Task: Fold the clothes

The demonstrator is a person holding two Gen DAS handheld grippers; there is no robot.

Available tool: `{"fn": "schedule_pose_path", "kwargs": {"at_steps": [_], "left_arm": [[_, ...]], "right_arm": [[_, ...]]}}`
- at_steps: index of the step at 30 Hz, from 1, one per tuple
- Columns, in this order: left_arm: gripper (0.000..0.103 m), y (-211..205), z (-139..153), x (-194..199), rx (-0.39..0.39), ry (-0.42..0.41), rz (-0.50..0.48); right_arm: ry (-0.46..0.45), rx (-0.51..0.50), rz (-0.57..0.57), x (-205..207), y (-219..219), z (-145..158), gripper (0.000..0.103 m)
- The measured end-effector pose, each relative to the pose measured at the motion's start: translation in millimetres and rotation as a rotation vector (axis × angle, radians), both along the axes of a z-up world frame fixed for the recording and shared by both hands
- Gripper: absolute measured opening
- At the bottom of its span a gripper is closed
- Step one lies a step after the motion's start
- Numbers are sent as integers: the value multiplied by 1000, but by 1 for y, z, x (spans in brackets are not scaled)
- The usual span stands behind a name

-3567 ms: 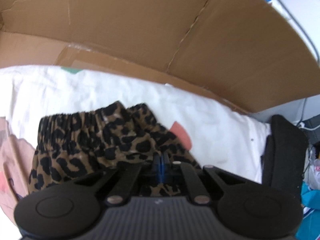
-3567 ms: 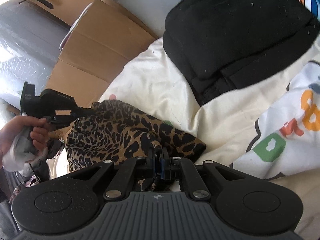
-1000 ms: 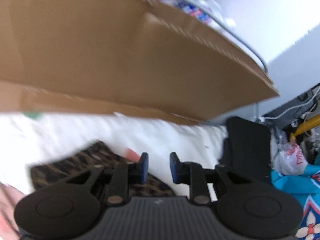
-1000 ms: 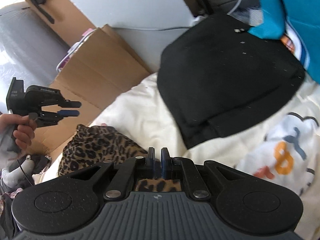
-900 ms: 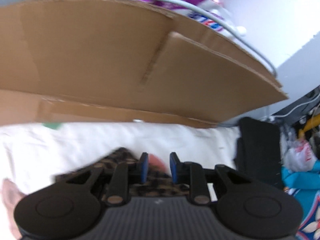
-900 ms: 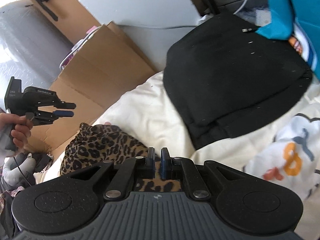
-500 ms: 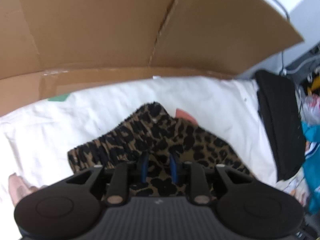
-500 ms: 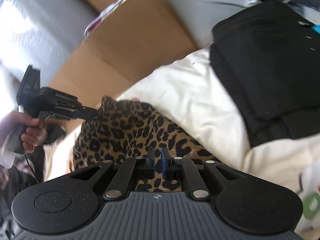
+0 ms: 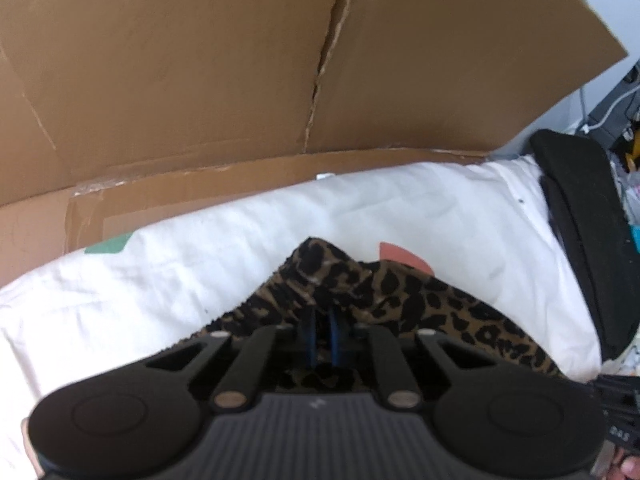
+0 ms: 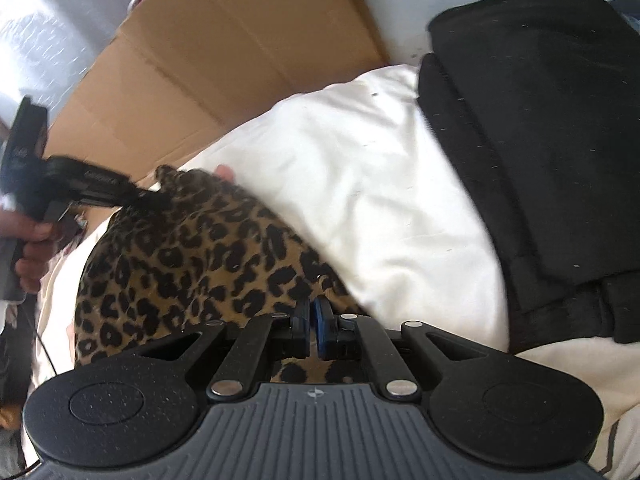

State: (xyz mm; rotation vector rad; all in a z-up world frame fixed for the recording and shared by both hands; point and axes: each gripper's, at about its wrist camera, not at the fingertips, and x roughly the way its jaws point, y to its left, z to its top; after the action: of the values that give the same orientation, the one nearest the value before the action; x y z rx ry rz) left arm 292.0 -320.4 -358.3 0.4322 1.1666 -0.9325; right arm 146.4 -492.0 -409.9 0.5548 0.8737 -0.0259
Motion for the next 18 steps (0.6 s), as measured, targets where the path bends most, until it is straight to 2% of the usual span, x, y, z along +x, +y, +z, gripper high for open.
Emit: {"fn": "schedule_pose_path", "kwargs": {"at_steps": [5,9,12,17,18], "left_arm": [[11,25,30,-11,-32,-6,-89],[15,40,35,-28,-55,13,-181],[15,42,23,-37,-26,0,-217],[12,41,-9,-39,28,-49,-215],[7,41,-13,-39,30,-59,-214]], "right_arm": [[5,-6,-17,-5,-2,8,9],[-4,2,9,-10,0,12,7],[-20,-2,38,-15,6,16,7],[-20,-42,73,-20,14,18,8],[-9,-64,79,-20,15,16,8]]}}
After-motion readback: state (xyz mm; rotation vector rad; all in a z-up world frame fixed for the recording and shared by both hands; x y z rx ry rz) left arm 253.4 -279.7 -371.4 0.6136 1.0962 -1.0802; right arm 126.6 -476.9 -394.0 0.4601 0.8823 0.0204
